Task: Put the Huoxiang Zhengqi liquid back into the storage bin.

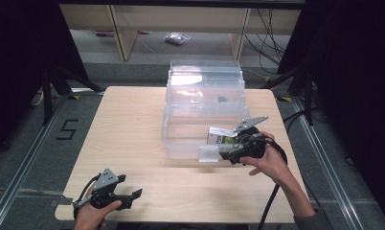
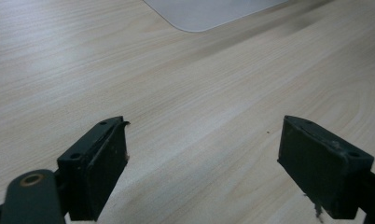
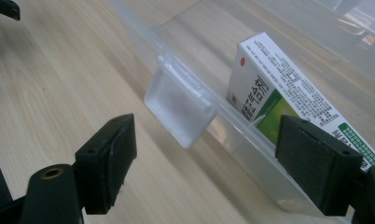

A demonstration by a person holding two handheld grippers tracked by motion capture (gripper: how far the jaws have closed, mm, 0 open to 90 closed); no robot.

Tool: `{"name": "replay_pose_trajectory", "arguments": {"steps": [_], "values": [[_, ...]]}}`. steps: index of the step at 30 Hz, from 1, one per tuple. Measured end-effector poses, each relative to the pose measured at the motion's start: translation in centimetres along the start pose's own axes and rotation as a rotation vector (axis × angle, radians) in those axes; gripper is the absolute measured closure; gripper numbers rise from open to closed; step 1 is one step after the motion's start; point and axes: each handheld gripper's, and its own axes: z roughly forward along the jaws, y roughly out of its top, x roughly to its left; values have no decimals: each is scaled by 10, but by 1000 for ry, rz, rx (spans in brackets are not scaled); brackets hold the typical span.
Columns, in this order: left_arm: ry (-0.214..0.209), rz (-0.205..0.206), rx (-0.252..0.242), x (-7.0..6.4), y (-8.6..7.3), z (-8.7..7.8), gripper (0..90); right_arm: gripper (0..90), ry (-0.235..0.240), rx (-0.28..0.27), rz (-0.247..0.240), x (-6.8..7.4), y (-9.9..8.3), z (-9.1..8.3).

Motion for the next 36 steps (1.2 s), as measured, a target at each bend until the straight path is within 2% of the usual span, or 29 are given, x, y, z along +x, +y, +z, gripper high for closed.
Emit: {"name": "replay_pose_trajectory", "arguments": {"steps": [2,3,4,5,7,11,13,14,16,18,19,20,21,22,25,26,27,28,30,31,33,34,36], "values": [[1,0,0,0,0,0,149,213,-8,-30,-9,2,-4,1],[1,0,0,0,0,0,149,212,-7,-17,-17,2,-5,0],[1,-1,0,0,0,0,148,210,-5,-28,-11,3,-6,0],[1,-1,0,0,0,0,148,207,0,-34,14,5,-7,0],[1,0,-1,0,0,0,148,204,-3,-32,-5,4,-9,-1],[2,2,1,0,0,0,148,200,-5,-51,-7,6,-14,0],[4,1,1,0,0,0,148,199,5,-47,19,7,-17,-2],[3,2,0,0,0,0,148,199,-6,-66,5,7,-19,0],[4,1,0,0,0,0,149,198,-4,-63,41,9,-22,0],[4,1,0,0,0,0,149,196,3,-56,49,10,-26,2],[4,1,0,0,0,0,148,196,3,-56,49,10,-26,2],[4,2,0,0,0,0,148,195,2,-60,27,8,-29,3],[3,2,0,0,0,0,148,195,-5,-56,66,10,-31,3],[3,2,1,0,0,0,149,194,6,-38,81,12,-33,2],[3,1,0,0,0,-1,148,194,-5,-61,72,12,-37,5],[3,1,0,0,0,0,148,194,5,-59,53,11,-39,6],[3,1,0,0,0,0,148,194,0,-69,82,13,-43,8],[2,-3,-3,-1,0,0,149,194,-3,-54,62,12,-45,8],[2,-3,-4,-1,0,0,148,194,6,-80,88,14,-49,11],[2,-3,-4,-1,0,0,149,194,12,-60,82,15,-50,9],[2,-3,-4,-1,0,0,148,194,1,-87,65,14,-55,12],[1,-3,-4,-1,0,-1,149,194,9,-70,78,16,-56,11],[1,0,-4,-1,0,-1,148,194,12,-82,75,16,-59,12]]}}
